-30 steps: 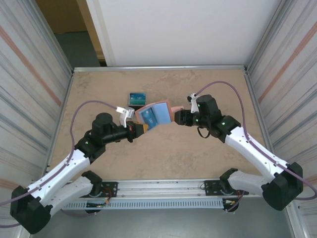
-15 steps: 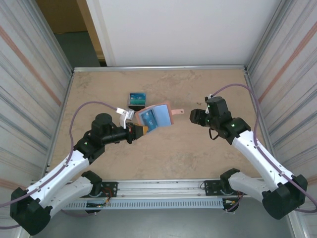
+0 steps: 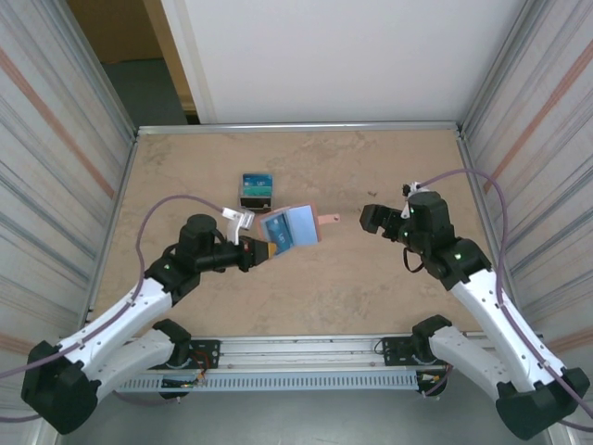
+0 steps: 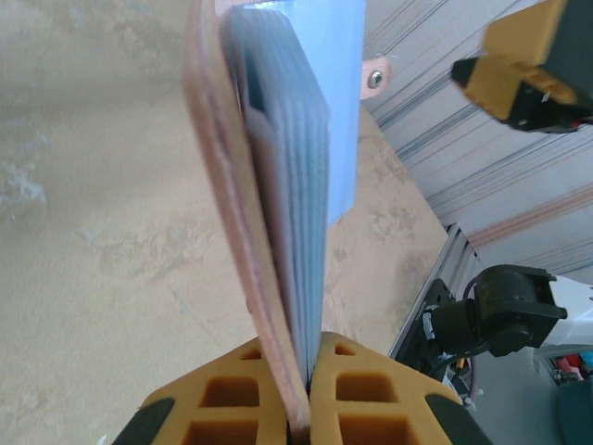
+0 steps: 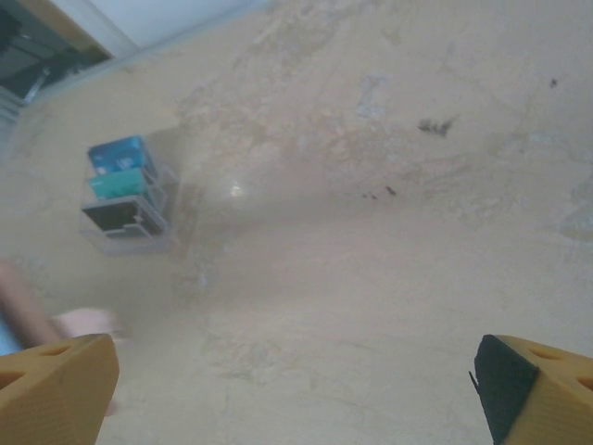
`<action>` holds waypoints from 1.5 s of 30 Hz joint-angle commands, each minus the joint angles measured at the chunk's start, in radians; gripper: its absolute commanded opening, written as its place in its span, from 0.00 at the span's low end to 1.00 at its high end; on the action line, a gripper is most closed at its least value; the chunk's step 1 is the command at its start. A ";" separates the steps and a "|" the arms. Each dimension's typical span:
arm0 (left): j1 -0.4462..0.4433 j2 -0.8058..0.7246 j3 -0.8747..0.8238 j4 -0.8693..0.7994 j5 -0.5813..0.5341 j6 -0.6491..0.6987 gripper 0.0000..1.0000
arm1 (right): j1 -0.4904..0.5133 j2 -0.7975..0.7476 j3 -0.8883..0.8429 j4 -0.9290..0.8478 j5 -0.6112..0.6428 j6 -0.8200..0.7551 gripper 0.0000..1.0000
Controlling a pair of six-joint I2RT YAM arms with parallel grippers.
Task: Take the credit cards out of the card holder
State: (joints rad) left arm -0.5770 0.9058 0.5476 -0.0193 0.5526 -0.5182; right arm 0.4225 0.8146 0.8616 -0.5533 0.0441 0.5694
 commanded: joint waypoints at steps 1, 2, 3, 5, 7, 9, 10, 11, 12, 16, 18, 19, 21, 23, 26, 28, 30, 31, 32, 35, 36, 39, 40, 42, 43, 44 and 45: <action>0.000 0.044 -0.008 0.072 0.044 -0.027 0.00 | -0.012 -0.059 -0.023 0.074 -0.055 0.005 0.99; -0.006 0.061 -0.005 0.075 0.043 -0.030 0.00 | -0.014 -0.074 -0.029 0.087 -0.065 0.004 0.99; -0.014 0.077 -0.003 0.073 0.040 -0.030 0.00 | -0.016 -0.086 -0.034 0.098 -0.072 0.004 0.99; -0.036 0.114 0.002 0.074 0.030 -0.032 0.00 | -0.016 -0.103 -0.042 0.121 -0.090 -0.003 0.99; -0.058 0.148 0.006 0.085 0.023 -0.040 0.00 | -0.016 -0.109 -0.046 0.135 -0.115 -0.011 0.99; -0.078 0.188 0.006 0.111 0.024 -0.062 0.00 | -0.015 -0.105 -0.048 0.144 -0.135 -0.013 0.99; -0.087 0.210 0.005 0.126 0.029 -0.076 0.00 | -0.016 -0.102 -0.048 0.144 -0.142 -0.016 0.99; -0.091 0.229 0.002 0.145 0.036 -0.087 0.00 | -0.016 -0.098 -0.048 0.144 -0.142 -0.015 0.99; -0.097 0.249 -0.001 0.166 0.043 -0.101 0.00 | -0.016 -0.093 -0.048 0.142 -0.141 -0.014 0.99; -0.103 0.312 -0.014 0.229 0.055 -0.155 0.00 | -0.016 -0.083 -0.058 0.146 -0.141 -0.012 0.99; -0.103 0.336 -0.015 0.233 0.052 -0.173 0.00 | -0.015 -0.083 -0.065 0.154 -0.145 -0.008 0.99; -0.104 0.349 -0.015 0.231 0.047 -0.183 0.00 | -0.014 -0.083 -0.070 0.158 -0.148 -0.006 0.99; -0.103 0.373 -0.017 0.235 0.046 -0.203 0.00 | -0.016 -0.081 -0.074 0.166 -0.153 0.000 0.99; -0.101 0.396 -0.018 0.244 0.057 -0.220 0.00 | -0.017 -0.075 -0.075 0.169 -0.164 0.003 0.99; -0.100 0.430 -0.017 0.264 0.079 -0.241 0.00 | -0.016 -0.055 -0.074 0.173 -0.187 0.004 0.99; -0.098 0.446 -0.017 0.264 0.084 -0.244 0.00 | -0.015 -0.038 -0.079 0.178 -0.194 0.011 0.99; -0.092 0.459 -0.018 0.259 0.087 -0.246 0.00 | -0.015 -0.020 -0.079 0.185 -0.200 0.018 0.99; -0.086 0.464 -0.018 0.254 0.087 -0.246 0.00 | -0.014 -0.013 -0.081 0.188 -0.205 0.021 0.99; -0.080 0.471 -0.018 0.246 0.088 -0.243 0.00 | -0.013 -0.004 -0.083 0.192 -0.211 0.024 0.99; -0.049 0.486 -0.014 0.193 0.089 -0.225 0.00 | -0.011 0.018 -0.085 0.208 -0.228 0.030 1.00; -0.040 0.490 -0.015 0.184 0.090 -0.218 0.00 | -0.010 0.024 -0.087 0.213 -0.229 0.033 1.00; -0.019 0.502 -0.020 0.175 0.101 -0.203 0.00 | -0.008 0.045 -0.090 0.225 -0.243 0.036 0.97; -0.014 0.507 -0.019 0.172 0.107 -0.197 0.00 | -0.006 0.053 -0.090 0.227 -0.244 0.037 0.96; -0.002 0.520 -0.016 0.162 0.118 -0.179 0.03 | -0.001 0.069 -0.087 0.228 -0.247 0.037 0.94; 0.002 0.524 -0.015 0.162 0.120 -0.173 0.03 | 0.002 0.076 -0.087 0.229 -0.246 0.037 0.94; 0.008 0.531 -0.015 0.162 0.123 -0.169 0.04 | 0.007 0.084 -0.086 0.231 -0.246 0.037 0.93; 0.015 0.539 -0.014 0.162 0.127 -0.165 0.05 | 0.013 0.091 -0.087 0.234 -0.247 0.037 0.93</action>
State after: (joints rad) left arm -0.5777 1.4296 0.5339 0.1520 0.6384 -0.7254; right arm 0.4210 0.8928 0.7849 -0.3531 -0.1844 0.5949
